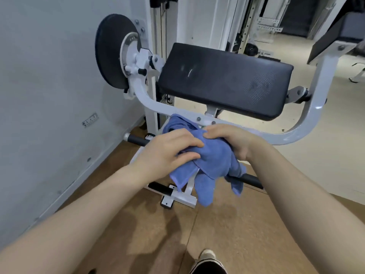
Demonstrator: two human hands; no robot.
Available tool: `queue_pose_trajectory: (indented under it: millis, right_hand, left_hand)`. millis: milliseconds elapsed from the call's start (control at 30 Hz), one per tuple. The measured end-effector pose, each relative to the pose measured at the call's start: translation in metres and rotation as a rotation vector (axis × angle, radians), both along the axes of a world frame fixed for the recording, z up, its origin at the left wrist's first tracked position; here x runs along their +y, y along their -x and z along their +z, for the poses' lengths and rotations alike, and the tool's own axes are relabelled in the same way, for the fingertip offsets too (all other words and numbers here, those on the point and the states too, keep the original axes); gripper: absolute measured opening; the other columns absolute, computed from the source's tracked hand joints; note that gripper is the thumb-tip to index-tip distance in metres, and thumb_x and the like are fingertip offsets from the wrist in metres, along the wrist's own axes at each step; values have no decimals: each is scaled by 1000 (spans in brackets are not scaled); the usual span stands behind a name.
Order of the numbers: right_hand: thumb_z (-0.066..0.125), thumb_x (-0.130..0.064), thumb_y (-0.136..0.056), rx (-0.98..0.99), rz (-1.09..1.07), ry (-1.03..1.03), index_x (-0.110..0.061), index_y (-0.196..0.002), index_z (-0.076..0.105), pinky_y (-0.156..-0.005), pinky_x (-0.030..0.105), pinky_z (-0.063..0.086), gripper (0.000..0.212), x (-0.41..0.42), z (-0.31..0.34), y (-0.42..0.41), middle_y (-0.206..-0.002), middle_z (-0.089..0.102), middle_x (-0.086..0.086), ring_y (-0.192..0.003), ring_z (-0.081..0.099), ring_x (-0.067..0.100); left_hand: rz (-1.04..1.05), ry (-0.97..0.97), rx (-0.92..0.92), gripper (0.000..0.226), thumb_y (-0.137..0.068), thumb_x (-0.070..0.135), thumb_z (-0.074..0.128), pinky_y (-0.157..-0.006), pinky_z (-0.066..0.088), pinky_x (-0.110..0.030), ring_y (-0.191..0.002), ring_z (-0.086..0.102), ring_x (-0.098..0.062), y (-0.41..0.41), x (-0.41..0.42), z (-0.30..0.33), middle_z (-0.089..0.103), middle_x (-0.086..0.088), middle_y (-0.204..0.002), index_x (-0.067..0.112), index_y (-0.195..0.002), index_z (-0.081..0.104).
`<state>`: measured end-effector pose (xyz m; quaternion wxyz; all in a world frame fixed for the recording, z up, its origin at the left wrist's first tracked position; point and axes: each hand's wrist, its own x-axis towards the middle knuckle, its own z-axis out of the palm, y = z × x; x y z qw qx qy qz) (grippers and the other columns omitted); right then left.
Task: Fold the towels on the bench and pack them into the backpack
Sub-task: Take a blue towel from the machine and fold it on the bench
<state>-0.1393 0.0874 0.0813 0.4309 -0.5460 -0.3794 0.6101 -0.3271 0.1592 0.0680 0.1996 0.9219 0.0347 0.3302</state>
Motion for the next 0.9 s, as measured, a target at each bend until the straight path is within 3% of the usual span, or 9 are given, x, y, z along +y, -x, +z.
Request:
queue_pose_trajectory:
  millis: [67,133,200,300,433,533,700,833,900]
  right_hand:
    - [58,-14,-87,-81,92,92,-7,-87,60,-81,29,49,8,6,-20,16,-86,66,8,-82,61,18]
    - [55,-17,-91,-315,206,118,-7,-92,61,-87,31,43,12,14,-42,37,-96,60,12,-92,54,19]
    - [61,-19,-88,-609,261,51,-4,-91,63,-81,29,43,16,23,-60,61,-94,60,10,-88,53,19]
    - [60,-16,-88,-851,128,-231,-2,-86,61,-67,27,44,14,26,-69,99,-83,63,11,-74,55,19]
    - [51,-9,-90,-804,271,-494,-25,-64,48,-59,15,36,30,9,-60,140,-65,54,-11,-62,49,1]
    - [52,-11,-89,-763,500,-541,-20,-74,56,-68,24,44,18,-10,-65,165,-79,65,-1,-75,58,11]
    - [63,-17,-85,-546,812,-524,-19,-79,61,-75,26,47,6,-40,-83,227,-78,64,-6,-77,60,14]
    - [73,-17,-76,-436,999,-505,-28,-71,57,-72,24,47,21,-77,-91,294,-71,61,-14,-71,57,8]
    - [75,-16,-74,-408,1082,-545,-30,-71,55,-71,22,46,25,-96,-91,330,-70,59,-15,-68,55,4]
  left_hand:
    - [91,21,230,21,-85,33,55,-69,37,-17,-80,53,-8,22,-3,4,54,13,-84,21,-99,64]
    - [265,86,499,21,-88,32,57,-67,36,-23,-79,54,-13,41,-4,4,60,4,-83,17,-98,67]
    - [435,252,642,19,-89,32,55,-65,37,-28,-74,52,-13,61,-11,-2,61,1,-79,17,-90,67]
    - [687,489,617,22,-88,32,56,-67,44,-31,-76,58,-18,90,-24,-17,67,-3,-83,13,-83,67]
    - [944,730,637,30,-87,32,56,-54,35,-25,-64,48,-16,125,-48,-28,58,-6,-70,6,-75,64]
    - [1106,944,588,39,-87,35,57,-51,30,-28,-57,38,-20,150,-76,-32,44,-7,-58,11,-57,48]
    - [1241,1323,242,44,-85,34,59,-52,27,-27,-52,33,-18,208,-152,-46,38,-2,-50,16,-49,42]
    - [1356,1412,72,43,-85,34,61,-49,22,-26,-49,28,-15,259,-219,-49,33,2,-49,17,-52,38]
    - [1416,1425,-6,40,-82,38,64,-51,24,-27,-52,32,-16,288,-254,-46,39,-2,-53,15,-54,47]
